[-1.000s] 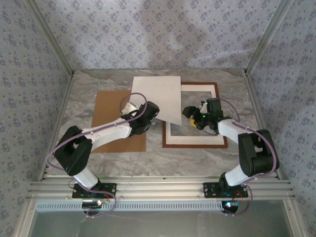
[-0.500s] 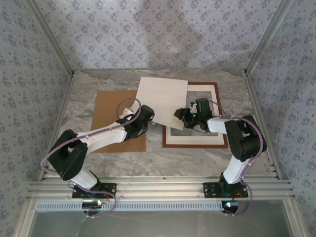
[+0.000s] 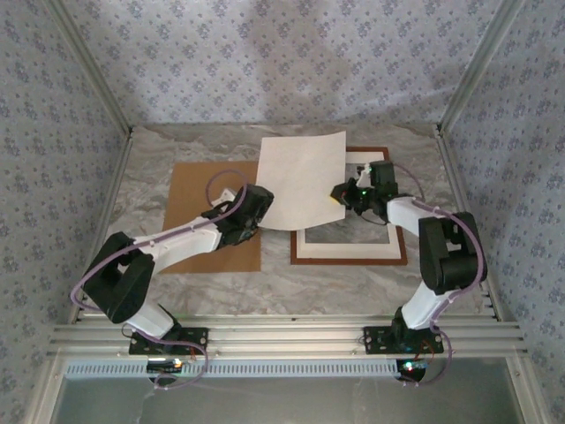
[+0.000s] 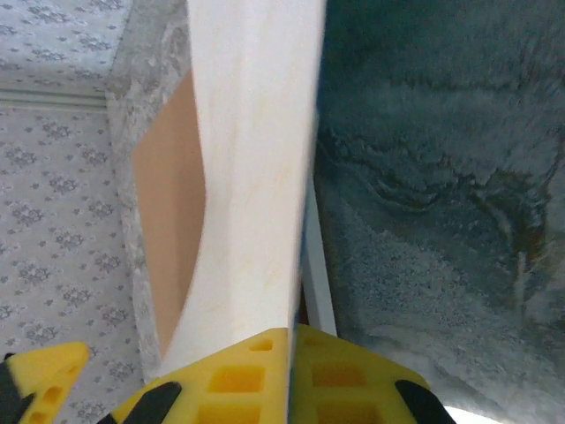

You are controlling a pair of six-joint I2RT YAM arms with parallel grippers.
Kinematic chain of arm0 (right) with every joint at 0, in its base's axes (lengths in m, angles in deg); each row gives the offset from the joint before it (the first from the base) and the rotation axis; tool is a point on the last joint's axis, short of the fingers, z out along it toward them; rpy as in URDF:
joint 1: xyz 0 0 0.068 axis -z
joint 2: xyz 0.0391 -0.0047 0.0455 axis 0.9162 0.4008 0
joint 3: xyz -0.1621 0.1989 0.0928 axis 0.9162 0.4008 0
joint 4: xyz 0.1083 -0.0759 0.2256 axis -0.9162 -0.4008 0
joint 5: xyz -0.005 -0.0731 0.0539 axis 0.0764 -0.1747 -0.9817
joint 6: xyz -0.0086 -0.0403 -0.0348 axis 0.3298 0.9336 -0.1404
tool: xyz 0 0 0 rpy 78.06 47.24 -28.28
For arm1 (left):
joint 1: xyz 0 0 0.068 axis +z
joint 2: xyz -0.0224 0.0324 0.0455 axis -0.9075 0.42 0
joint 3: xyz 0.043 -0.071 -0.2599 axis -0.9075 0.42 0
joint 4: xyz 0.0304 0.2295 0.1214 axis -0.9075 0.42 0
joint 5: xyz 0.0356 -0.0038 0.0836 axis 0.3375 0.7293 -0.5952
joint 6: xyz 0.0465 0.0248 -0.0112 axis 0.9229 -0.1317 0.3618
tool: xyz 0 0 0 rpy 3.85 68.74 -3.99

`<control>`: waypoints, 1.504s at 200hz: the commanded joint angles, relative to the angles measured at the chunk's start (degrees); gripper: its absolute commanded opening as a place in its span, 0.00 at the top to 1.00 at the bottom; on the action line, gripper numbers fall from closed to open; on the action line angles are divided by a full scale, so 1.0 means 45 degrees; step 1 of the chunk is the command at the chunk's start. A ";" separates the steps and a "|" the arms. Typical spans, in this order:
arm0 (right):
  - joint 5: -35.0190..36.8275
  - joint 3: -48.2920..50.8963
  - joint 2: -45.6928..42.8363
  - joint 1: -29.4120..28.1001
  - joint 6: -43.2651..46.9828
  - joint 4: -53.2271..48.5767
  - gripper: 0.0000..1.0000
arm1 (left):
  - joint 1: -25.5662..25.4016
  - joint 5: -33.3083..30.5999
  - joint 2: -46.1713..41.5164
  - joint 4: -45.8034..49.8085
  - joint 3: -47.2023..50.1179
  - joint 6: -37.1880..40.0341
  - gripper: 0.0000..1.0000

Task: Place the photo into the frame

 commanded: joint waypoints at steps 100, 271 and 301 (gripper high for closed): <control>0.1004 -0.0965 -0.2491 0.2438 0.6927 -0.8585 0.98 | 0.2857 0.3450 -0.0349 0.0137 0.0422 0.7002 0.01; 0.3772 -0.0579 -0.3536 0.2531 0.6928 -0.7884 1.00 | 0.3703 0.4328 0.0489 -0.0185 -0.0133 0.8229 0.02; 0.3549 -0.0558 -0.3444 0.2511 0.6885 -0.7616 1.00 | 0.3703 0.4447 0.0511 -0.0292 -0.0059 0.8158 0.02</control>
